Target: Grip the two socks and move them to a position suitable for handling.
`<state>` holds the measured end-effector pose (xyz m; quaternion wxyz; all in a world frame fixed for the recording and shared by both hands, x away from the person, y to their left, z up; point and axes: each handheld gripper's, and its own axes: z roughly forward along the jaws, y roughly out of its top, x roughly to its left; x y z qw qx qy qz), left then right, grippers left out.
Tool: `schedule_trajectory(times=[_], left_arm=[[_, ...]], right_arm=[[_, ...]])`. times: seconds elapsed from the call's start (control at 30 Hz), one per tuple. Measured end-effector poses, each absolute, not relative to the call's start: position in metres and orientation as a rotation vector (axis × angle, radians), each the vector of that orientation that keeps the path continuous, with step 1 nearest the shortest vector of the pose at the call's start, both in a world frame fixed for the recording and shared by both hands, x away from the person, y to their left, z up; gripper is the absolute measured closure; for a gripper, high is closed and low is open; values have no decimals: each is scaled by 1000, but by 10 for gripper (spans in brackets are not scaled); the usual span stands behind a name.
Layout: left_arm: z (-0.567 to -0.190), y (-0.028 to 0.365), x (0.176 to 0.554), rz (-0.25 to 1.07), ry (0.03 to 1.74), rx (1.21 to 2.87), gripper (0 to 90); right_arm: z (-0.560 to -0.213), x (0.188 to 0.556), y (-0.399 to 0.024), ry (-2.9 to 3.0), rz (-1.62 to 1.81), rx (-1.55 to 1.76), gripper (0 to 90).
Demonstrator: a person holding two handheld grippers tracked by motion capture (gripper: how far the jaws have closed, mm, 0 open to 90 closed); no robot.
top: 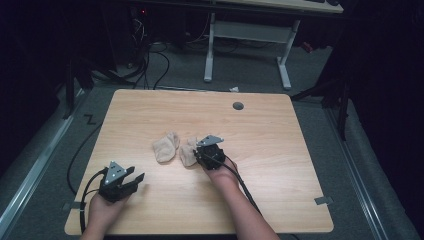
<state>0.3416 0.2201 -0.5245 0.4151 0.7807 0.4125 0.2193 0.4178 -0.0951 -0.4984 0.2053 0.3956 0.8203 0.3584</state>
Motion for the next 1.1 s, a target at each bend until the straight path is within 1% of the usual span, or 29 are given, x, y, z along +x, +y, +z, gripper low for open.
schedule_trajectory(times=[0.03,0.07,0.1,0.17,0.2,0.23,0.27,0.37,0.4,0.63,0.67,0.8,0.83,0.9,0.93,1.0,1.03,1.1], left_arm=[[-524,220,342,551,1036,1961,525],[-524,220,341,553,1036,1961,525],[-524,220,341,552,1036,1961,525],[-525,220,341,553,1035,1961,525],[-525,220,341,553,1035,1961,525],[-525,219,341,552,1033,1964,525],[-525,219,340,553,1031,1965,525],[-525,217,339,553,1026,1970,524],[-525,216,339,554,1024,1974,524],[-526,213,338,550,1019,1978,522],[-526,213,338,543,1019,1982,521],[-527,211,338,541,1015,1982,521],[-527,211,338,542,1014,1981,521],[-527,210,338,542,1008,1983,521],[-527,209,337,545,1005,1984,521],[-526,209,337,545,1001,1988,521],[-527,208,336,547,999,1991,520],[-527,208,336,547,999,1991,520]], right_arm=[[-498,418,-95,2287,999,1103,802],[-495,406,-95,2290,1004,1069,801],[-495,406,-95,2290,1004,1069,801],[-491,389,-97,2289,1024,1058,801],[-491,389,-97,2289,1024,1058,801],[-491,378,-100,2288,1024,1048,801],[-491,378,-100,2288,1024,1048,801],[-492,361,-104,2294,1036,1062,799],[-493,353,-106,2299,1043,1065,798],[-507,328,-116,2323,1039,1108,794],[-511,317,-121,2315,1036,1121,793],[-519,308,-125,2319,1007,1147,787],[-523,306,-126,2323,990,1141,782],[-526,302,-126,2322,988,1137,737],[-526,302,-126,2322,988,1137,737],[-522,301,-126,2313,1012,1126,671],[-520,301,-125,2309,1028,1112,653],[-518,299,-124,2308,1032,1111,645]])
